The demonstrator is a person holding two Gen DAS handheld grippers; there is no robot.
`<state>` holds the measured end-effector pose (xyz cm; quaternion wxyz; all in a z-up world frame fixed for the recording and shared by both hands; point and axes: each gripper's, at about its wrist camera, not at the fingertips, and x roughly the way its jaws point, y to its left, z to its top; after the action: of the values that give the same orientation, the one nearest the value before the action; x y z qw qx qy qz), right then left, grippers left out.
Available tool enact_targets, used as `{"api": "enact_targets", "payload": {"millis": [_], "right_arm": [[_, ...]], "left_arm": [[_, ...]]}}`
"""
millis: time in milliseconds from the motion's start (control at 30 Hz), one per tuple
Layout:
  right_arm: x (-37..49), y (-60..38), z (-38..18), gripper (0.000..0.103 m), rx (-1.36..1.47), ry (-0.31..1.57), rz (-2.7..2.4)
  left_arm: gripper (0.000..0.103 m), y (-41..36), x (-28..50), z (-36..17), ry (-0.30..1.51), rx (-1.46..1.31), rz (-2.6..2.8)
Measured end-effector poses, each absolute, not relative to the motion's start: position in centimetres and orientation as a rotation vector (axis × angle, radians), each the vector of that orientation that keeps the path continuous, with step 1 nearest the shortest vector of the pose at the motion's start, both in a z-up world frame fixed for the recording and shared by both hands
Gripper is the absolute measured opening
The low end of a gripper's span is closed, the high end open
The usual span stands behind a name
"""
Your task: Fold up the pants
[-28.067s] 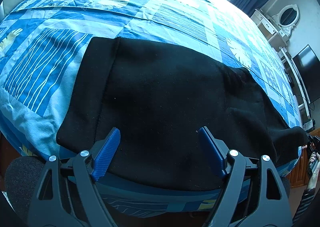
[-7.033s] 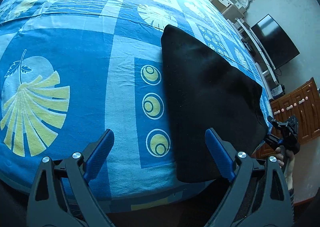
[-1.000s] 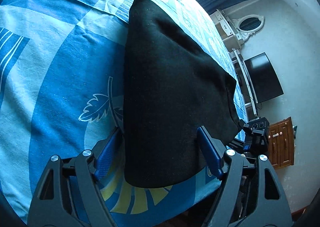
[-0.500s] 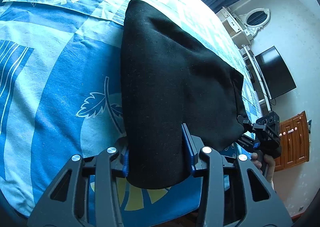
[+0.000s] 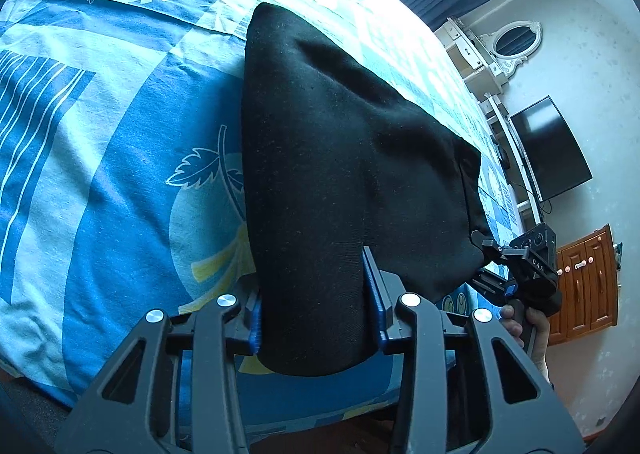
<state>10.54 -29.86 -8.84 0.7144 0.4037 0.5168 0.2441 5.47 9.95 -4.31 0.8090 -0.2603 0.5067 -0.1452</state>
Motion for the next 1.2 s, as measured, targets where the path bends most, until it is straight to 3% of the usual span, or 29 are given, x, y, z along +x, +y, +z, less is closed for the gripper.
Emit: {"api": "enact_targets", "payload": {"millis": [1200], "right_arm": [[9.62, -30.53, -9.1, 0.039, 0.908, 1.153, 0.533]], "left_arm": [[0.04, 9.57, 5.73, -4.57, 1.069, -0.551, -0.317]]}}
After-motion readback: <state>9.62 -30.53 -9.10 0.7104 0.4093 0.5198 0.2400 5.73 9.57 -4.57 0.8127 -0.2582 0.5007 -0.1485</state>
